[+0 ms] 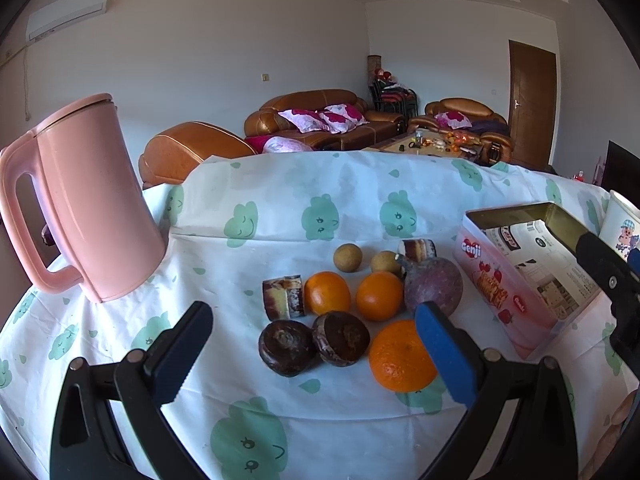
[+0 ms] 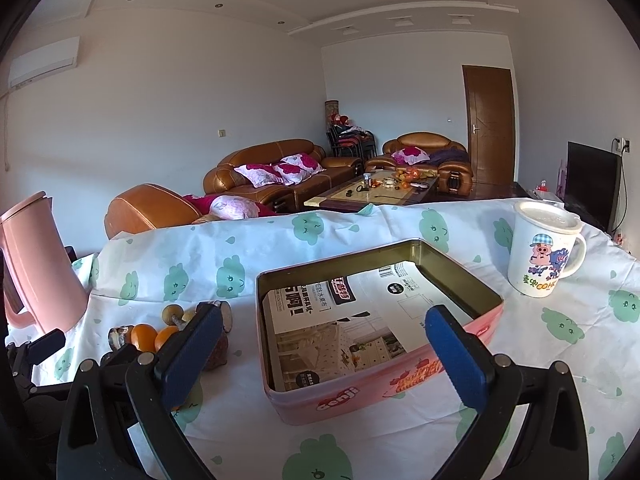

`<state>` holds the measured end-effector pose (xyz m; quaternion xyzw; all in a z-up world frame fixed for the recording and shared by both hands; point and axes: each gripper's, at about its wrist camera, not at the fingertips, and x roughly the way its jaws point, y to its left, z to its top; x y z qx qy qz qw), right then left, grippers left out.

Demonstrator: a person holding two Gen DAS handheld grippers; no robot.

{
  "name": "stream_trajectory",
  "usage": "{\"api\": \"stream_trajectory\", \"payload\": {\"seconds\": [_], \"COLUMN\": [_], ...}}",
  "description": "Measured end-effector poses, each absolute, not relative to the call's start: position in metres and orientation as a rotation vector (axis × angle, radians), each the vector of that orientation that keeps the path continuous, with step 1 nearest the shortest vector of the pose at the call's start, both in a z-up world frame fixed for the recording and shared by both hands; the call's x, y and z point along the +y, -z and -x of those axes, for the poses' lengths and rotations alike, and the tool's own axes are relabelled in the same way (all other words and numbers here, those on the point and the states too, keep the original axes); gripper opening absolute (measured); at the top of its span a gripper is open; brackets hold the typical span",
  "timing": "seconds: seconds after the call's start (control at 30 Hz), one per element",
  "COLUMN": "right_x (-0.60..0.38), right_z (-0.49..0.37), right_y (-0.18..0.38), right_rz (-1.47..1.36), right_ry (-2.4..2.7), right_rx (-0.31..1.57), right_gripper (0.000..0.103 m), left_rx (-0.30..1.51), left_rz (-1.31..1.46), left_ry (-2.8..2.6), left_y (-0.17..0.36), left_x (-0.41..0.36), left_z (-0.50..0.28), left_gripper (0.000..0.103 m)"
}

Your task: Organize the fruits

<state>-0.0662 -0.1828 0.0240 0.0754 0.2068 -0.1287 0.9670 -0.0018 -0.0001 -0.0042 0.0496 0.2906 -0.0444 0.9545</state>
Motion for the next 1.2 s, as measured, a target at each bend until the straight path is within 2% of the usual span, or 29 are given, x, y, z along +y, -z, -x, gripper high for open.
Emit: {"api": "stream_trajectory", "payload": {"seconds": [1.2], "right_x": [-0.1862], "right_z": [0.0628], "right_y": [-0.0219], "right_rz": [-0.164], "right_ry": [0.290], "right_rx": [0.442], "right_gripper": [0.102], "left_rx": [0.592], "left_rz": [-0.100], "left_ry": [0.095], "left_y": [0.0047], "left_x": [-0.0020], "left_z": [0.0031], "left_gripper": [0.103]}}
